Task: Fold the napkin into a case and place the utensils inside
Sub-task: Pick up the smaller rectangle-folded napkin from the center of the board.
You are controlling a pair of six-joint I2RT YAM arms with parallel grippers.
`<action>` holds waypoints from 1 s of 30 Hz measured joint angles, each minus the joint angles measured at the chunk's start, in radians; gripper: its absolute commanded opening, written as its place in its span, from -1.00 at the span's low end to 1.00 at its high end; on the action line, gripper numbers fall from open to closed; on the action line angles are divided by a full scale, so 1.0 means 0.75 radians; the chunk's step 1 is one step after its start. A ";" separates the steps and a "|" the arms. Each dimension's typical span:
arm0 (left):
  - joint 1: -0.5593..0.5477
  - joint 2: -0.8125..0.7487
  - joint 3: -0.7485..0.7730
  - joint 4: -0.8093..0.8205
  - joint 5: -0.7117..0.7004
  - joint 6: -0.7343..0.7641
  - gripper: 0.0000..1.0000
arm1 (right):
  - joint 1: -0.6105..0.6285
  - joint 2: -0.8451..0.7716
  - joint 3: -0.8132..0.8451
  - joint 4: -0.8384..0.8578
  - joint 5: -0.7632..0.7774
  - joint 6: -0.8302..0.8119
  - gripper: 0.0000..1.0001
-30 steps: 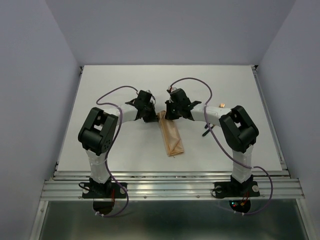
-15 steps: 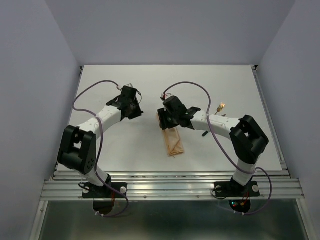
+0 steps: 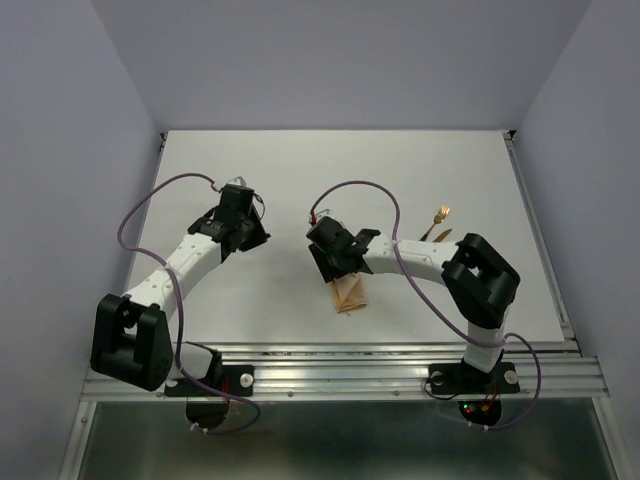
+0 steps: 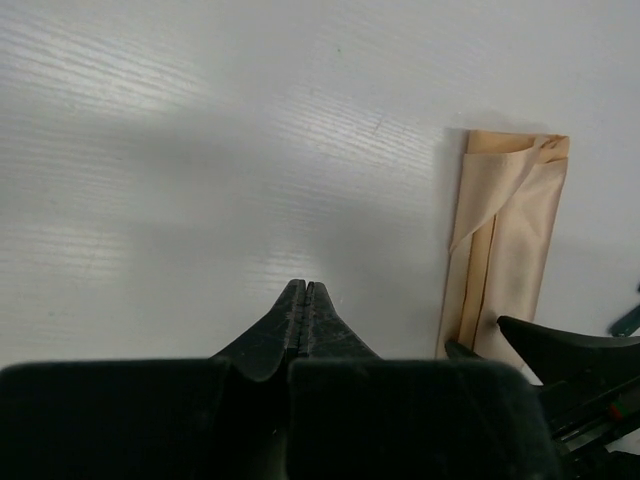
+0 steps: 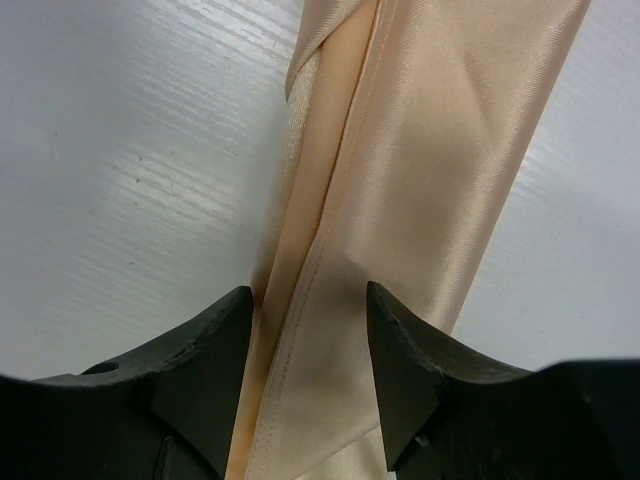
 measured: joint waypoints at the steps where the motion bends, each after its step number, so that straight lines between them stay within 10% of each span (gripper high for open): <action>1: 0.000 0.000 -0.013 -0.004 0.002 0.000 -1.00 | 0.004 0.013 0.008 -0.006 0.006 -0.002 0.08; 20: 0.001 0.001 -0.055 -0.004 0.009 0.001 -1.00 | 0.043 0.161 0.165 -0.049 0.068 -0.050 -0.09; 30: 0.002 0.010 -0.107 0.006 0.018 0.002 -1.00 | 0.070 0.198 0.181 -0.051 0.164 -0.049 -0.99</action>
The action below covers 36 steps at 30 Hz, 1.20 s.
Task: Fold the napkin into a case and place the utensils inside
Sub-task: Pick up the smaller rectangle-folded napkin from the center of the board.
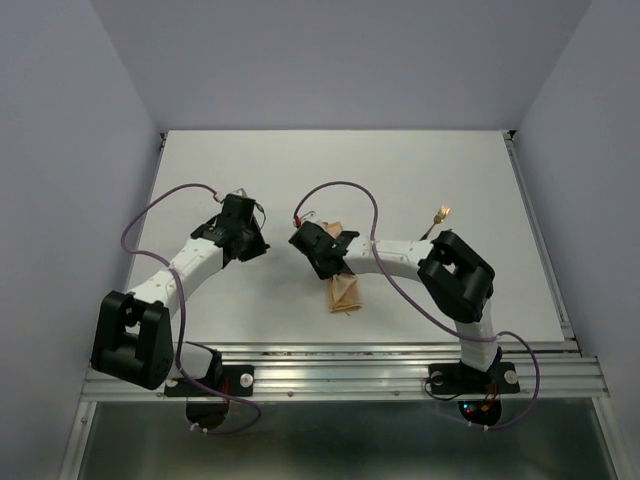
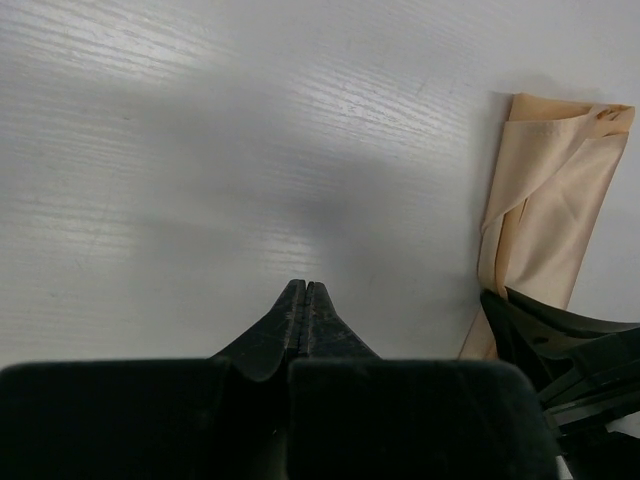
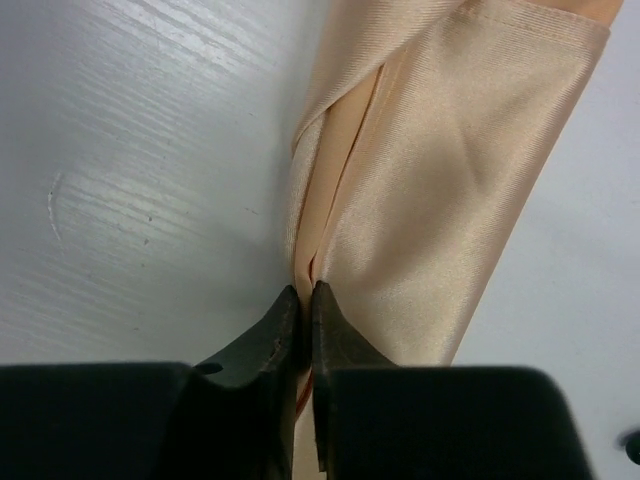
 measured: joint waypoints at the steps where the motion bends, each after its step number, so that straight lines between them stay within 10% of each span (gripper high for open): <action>1: 0.000 0.000 -0.003 0.003 0.000 0.001 -1.00 | 0.000 0.000 0.000 0.002 0.005 0.000 -0.99; 36: 0.295 -0.346 0.036 -0.160 0.063 0.021 -1.00 | -0.002 -0.073 -0.091 0.527 -0.710 0.121 -0.99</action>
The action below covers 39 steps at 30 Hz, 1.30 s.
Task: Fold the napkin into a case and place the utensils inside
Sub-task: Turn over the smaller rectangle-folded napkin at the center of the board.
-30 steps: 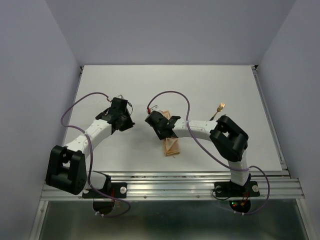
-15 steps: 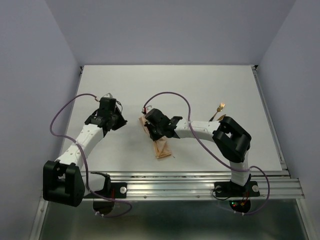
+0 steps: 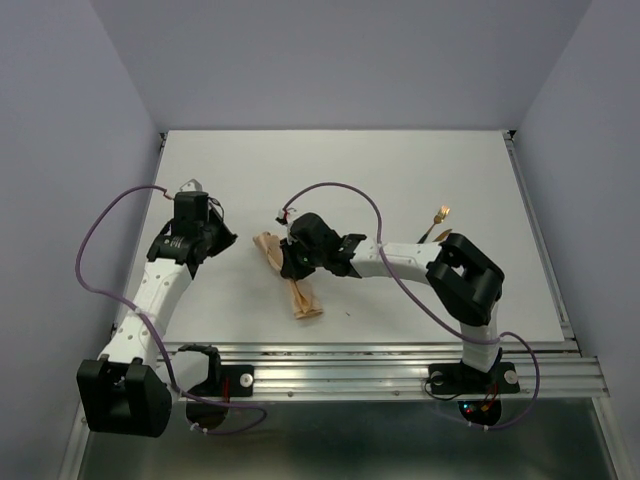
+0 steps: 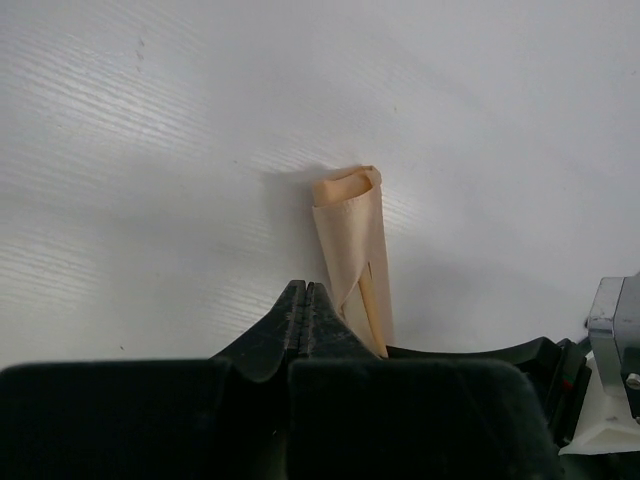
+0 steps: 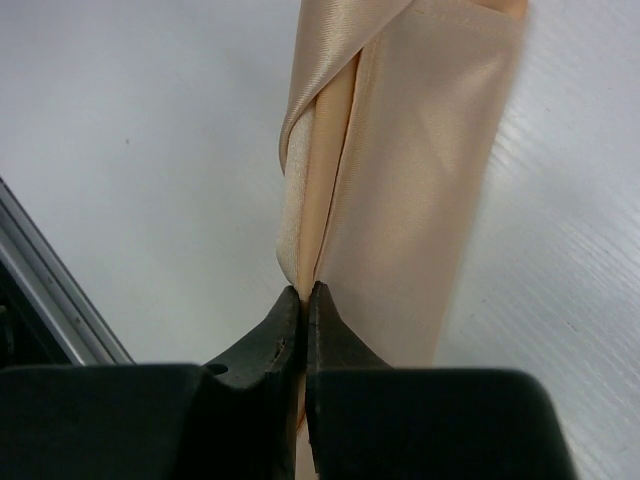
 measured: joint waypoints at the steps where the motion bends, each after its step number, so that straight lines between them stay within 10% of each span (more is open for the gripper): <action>1: 0.000 -0.002 0.000 -0.003 0.003 0.002 -1.00 | -0.001 -0.006 -0.011 0.017 -0.018 0.004 -0.99; 39: 0.008 0.192 -0.144 0.137 0.194 0.020 -1.00 | -0.379 0.067 -0.288 0.704 -0.965 0.307 -0.99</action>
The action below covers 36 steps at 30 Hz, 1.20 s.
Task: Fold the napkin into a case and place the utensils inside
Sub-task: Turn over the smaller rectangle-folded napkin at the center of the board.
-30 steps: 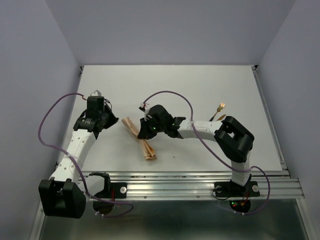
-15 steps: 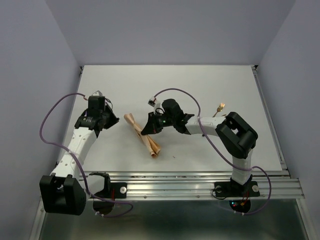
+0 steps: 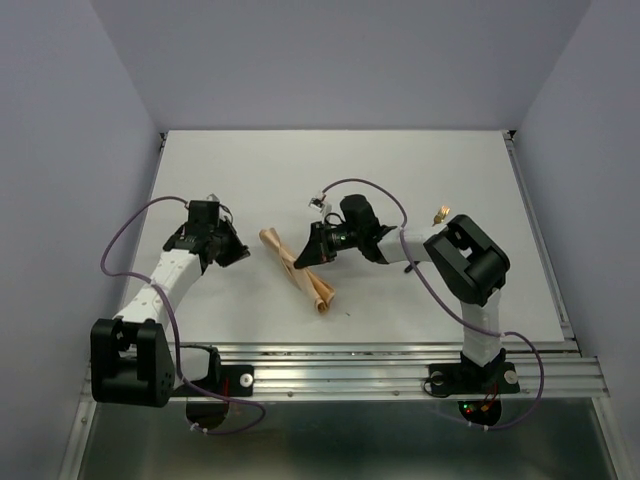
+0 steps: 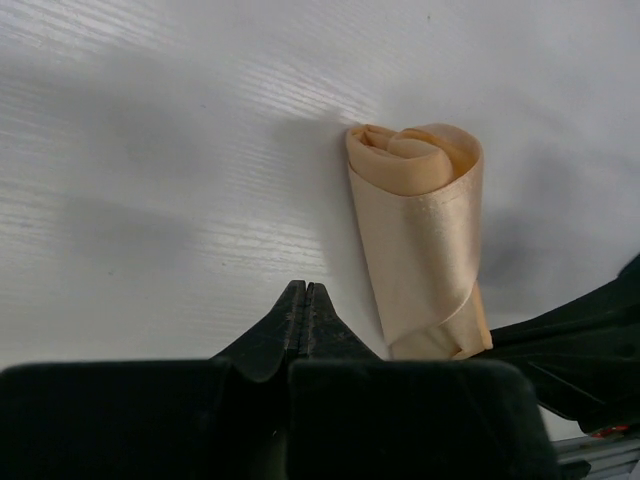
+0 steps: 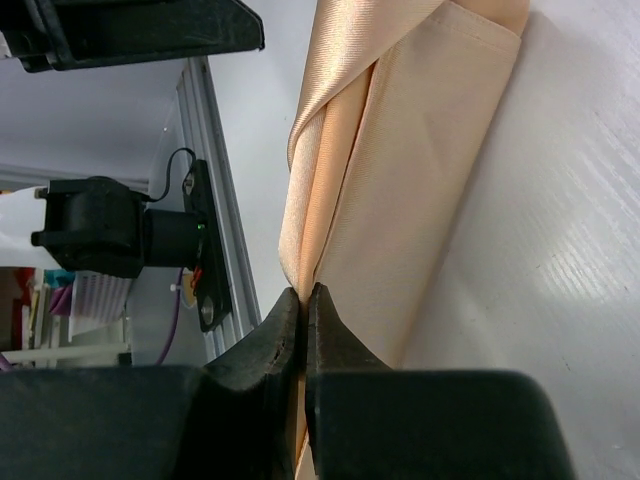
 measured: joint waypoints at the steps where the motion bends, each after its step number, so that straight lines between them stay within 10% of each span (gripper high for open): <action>1: -0.001 0.005 0.000 0.006 0.005 0.000 -1.00 | -0.006 0.008 0.000 0.002 -0.011 0.000 -0.99; 36: -0.149 0.384 0.152 0.236 0.133 -0.020 -1.00 | -0.101 0.121 0.000 0.038 -0.175 0.008 -0.99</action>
